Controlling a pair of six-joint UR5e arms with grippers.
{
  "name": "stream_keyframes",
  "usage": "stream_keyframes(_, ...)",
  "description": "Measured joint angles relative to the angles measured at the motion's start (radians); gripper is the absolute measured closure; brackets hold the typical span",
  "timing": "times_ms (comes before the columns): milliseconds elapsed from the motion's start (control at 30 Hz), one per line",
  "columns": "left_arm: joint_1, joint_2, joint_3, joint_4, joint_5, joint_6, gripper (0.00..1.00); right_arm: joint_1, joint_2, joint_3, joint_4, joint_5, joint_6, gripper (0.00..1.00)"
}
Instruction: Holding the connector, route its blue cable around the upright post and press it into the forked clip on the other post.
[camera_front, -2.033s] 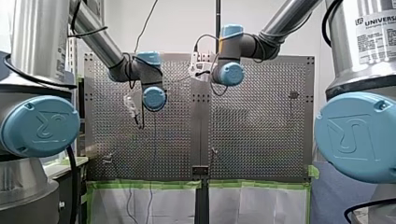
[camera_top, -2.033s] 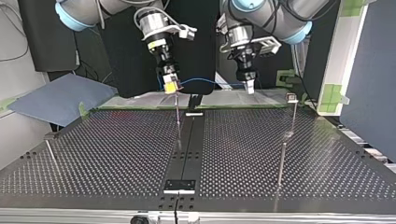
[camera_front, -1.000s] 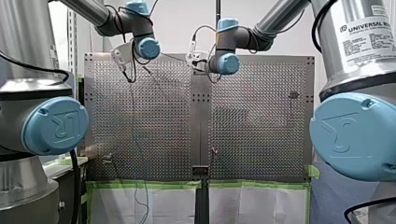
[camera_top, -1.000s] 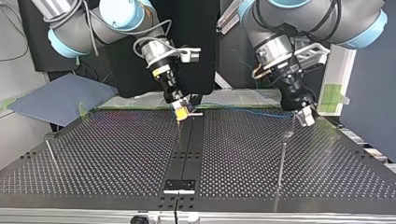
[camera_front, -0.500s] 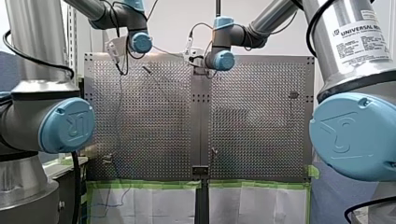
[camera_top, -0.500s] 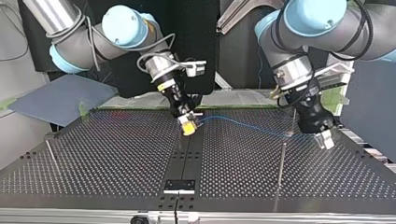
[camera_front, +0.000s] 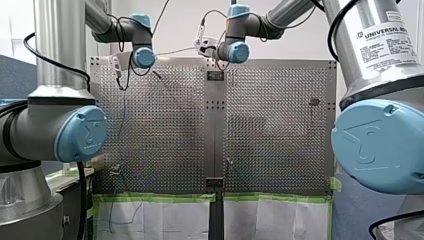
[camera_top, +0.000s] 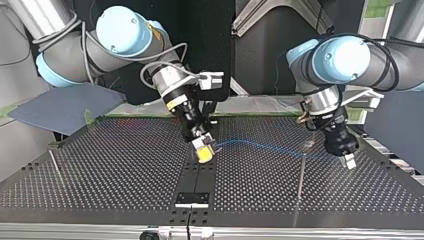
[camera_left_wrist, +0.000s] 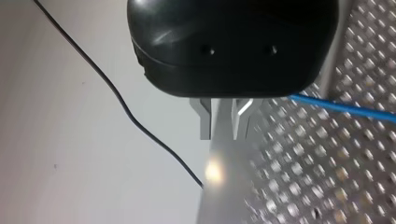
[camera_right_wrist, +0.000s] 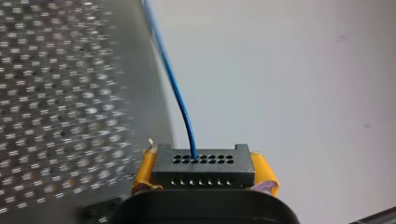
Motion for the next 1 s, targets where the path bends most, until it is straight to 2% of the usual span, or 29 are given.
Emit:
stream_keyframes(233, 0.053, -0.019, 0.038, -0.012, 0.027, 0.001, 0.72, -0.002, 0.019, -0.034, -0.012, -0.011, 0.000, 1.00)
stream_keyframes(633, 0.061, -0.082, 0.133, -0.087, 0.087, 0.003, 0.72, 0.006, 0.087, -0.049, -0.028, -0.025, 0.001, 1.00)
stream_keyframes(667, 0.061, -0.083, 0.135, -0.088, 0.088, 0.003, 0.68, 0.006, 0.089, -0.050, -0.028, -0.025, 0.001, 1.00)
stream_keyframes(1000, 0.082, -0.147, 0.140, -0.093, 0.125, -0.018, 0.68, -0.001, 0.097, -0.051, -0.004, -0.017, -0.001, 1.00)
